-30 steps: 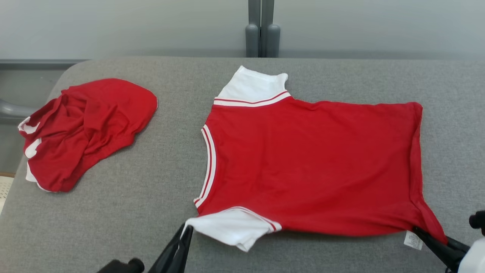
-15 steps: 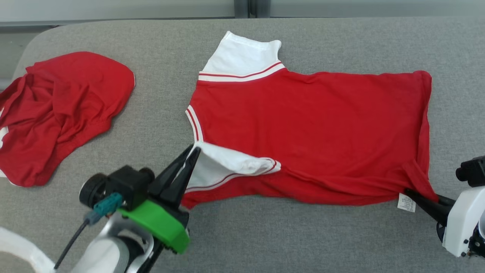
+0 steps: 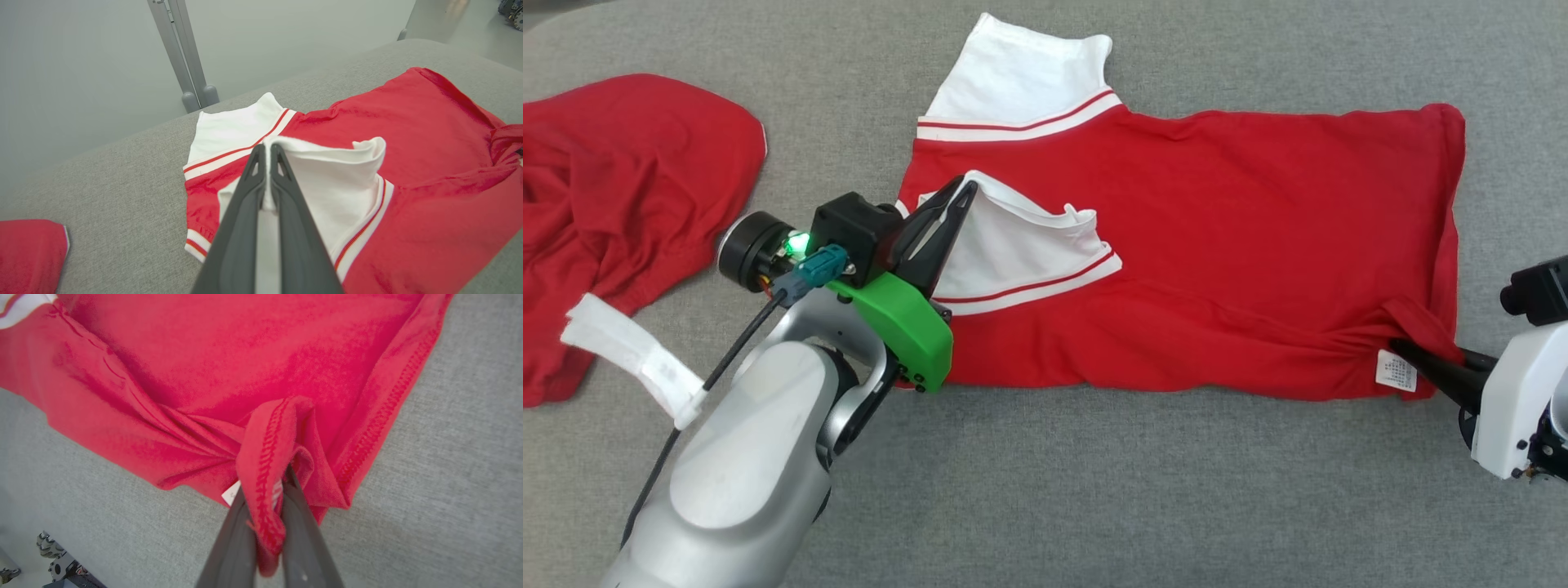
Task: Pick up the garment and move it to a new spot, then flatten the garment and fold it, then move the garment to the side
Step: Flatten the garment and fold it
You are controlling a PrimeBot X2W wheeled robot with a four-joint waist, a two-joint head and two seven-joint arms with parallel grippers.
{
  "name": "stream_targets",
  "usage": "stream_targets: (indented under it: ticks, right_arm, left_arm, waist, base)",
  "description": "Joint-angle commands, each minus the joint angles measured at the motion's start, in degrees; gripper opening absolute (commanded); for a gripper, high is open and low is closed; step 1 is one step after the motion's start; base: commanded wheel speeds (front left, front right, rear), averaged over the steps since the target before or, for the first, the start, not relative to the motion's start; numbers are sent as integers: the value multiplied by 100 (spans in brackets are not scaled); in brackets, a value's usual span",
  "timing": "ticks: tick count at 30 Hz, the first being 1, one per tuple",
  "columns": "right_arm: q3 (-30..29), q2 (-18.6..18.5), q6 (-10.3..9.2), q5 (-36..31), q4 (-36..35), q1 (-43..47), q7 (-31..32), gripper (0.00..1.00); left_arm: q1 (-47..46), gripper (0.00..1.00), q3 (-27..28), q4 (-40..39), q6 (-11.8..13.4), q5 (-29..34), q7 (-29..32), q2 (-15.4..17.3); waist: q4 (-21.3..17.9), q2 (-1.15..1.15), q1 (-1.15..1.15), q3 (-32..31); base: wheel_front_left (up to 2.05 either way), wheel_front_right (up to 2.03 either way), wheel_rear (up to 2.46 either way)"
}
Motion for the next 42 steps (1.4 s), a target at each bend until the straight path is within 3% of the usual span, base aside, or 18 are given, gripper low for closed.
stream_targets:
  ticks: [1, 4, 5, 6, 7, 8, 9, 15, 19, 24, 28, 33, 42]
  right_arm:
    - [-53, 43, -5, -50, 39, -111, 87, 0]
    - [-97, 118, -5, -143, 49, -223, 178, 0]
    - [-117, 150, -4, -188, 45, -270, 183, 20]
    - [-145, 183, -4, -234, 56, -303, 171, 41]
    - [-171, 229, -4, -272, 75, -325, 160, 100]
    - [-208, 263, -4, -326, 98, -337, 141, 100]
    - [-267, 289, -4, -389, 109, -364, 73, 100]
    - [-773, 404, -4, -789, 263, -152, -285, 100]
    - [-1200, 440, -2, -969, 31, 415, -430, 100]
    - [-1695, 647, -2, -1182, -809, 1564, -286, 100]
    - [-1789, 922, -2, -1771, -1196, 2030, -139, 100]
    - [-1804, 1363, -2, -2392, -1261, 1963, -27, 100]
    - [-1937, 1577, -2, -3150, -1046, 1477, 335, 100]
  left_arm:
    - [-178, 0, -73, 165, -37, 4, -70, -34]
    - [-368, 0, -241, 552, -59, 14, -204, -89]
    - [-431, 0, -281, 677, -65, 19, -277, -106]
    - [-468, 6, -280, 768, -68, 1, -365, -145]
    - [-497, 38, -282, 896, -69, -1, -449, -178]
    - [-506, 60, -284, 1008, -61, 7, -536, -212]
    - [-508, 100, -264, 1095, -18, 8, -601, -241]
    - [-160, 100, -24, 1238, 332, -56, -1151, -216]
    - [620, 100, 336, 669, 729, -321, -1553, -135]
    - [2039, 100, 567, -282, 1137, -763, -1500, 47]
    - [2596, 100, 568, -617, 1262, -900, -1422, 170]
    - [2727, 100, 524, -748, 1328, -867, -1342, 234]
    - [2549, 100, 485, -731, 1361, -894, -1074, 319]
  waist:
    - [-45, 0, 0, 128]
    - [-42, 0, 0, 189]
    - [-40, 0, 0, 211]
    - [-38, 0, 0, 225]
    - [-31, 0, 0, 237]
    - [-19, 0, 0, 239]
    - [-9, 0, 0, 234]
    - [14, 0, 0, 54]
    - [-32, 0, 0, -193]
    - [-114, 0, 0, -253]
    - [-178, 0, 0, -73]
    - [-199, 0, 0, 32]
    - [-168, 0, 0, 127]
  base:
    - [0, 0, 0]
    - [0, 0, 0]
    - [0, 0, 0]
    - [0, 0, 0]
    - [0, 0, 0]
    - [0, 0, 0]
    - [0, 0, 0]
    - [0, 0, 0]
    - [0, 0, 0]
    - [0, 0, 0]
    - [0, 0, 0]
    - [0, 0, 0]
    - [0, 0, 0]
